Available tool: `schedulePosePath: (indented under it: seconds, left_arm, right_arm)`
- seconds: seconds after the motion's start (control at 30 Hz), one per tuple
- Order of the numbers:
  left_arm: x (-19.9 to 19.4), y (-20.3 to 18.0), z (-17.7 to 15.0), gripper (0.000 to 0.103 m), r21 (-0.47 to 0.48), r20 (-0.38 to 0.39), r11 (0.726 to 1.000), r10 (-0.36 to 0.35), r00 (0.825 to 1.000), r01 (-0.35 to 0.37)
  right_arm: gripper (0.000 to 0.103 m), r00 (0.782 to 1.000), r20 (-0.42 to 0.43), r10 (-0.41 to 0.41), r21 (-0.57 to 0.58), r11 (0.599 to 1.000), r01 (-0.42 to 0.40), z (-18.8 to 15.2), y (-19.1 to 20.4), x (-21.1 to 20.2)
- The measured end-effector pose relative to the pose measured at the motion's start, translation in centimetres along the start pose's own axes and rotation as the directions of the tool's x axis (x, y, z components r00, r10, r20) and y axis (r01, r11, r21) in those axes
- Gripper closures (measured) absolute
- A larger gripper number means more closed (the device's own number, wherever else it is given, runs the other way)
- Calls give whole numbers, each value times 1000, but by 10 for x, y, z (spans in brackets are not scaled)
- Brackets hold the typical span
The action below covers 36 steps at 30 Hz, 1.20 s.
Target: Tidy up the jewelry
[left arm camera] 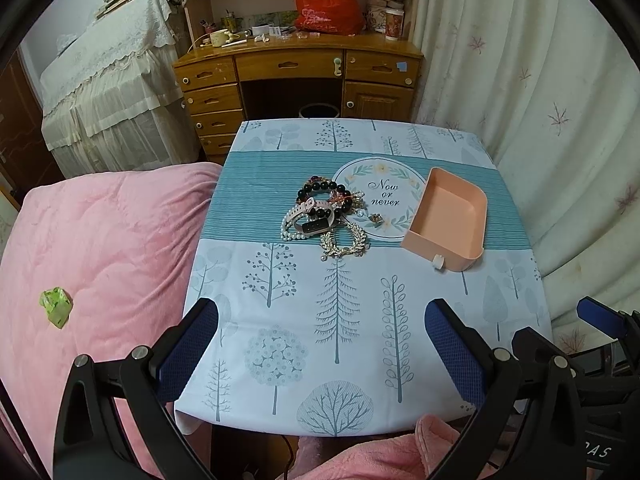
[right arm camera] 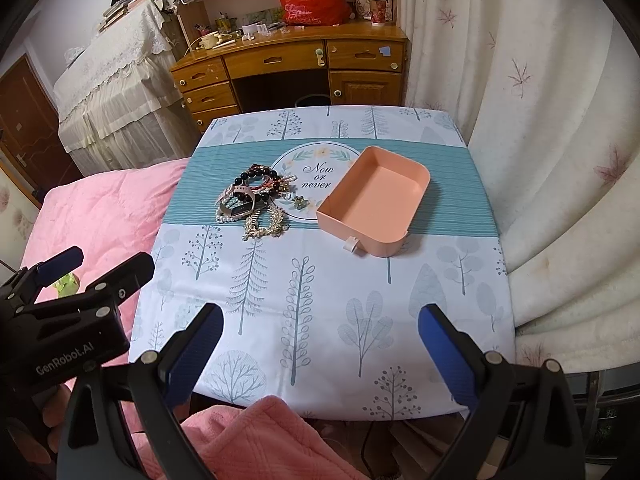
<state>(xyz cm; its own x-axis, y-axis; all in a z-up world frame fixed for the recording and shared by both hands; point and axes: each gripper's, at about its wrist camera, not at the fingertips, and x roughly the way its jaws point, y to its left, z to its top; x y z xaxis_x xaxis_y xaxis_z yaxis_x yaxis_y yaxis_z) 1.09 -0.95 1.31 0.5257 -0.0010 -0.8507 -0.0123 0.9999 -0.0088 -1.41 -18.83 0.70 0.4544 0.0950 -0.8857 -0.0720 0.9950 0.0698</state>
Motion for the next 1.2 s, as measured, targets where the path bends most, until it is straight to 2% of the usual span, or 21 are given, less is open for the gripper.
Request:
schedulePosePath:
  seconds: [0.67, 1.2]
  left_arm:
    - [-3, 4, -10, 1, 1, 3, 1000, 0, 1000, 0]
    - [-4, -15, -8, 1, -11, -24, 999, 35, 999, -36]
  right_arm:
    - [4, 1000, 3, 1, 1, 1000, -1, -1, 0, -1]
    - [4, 999, -2, 39, -16, 999, -39, -4, -11, 1]
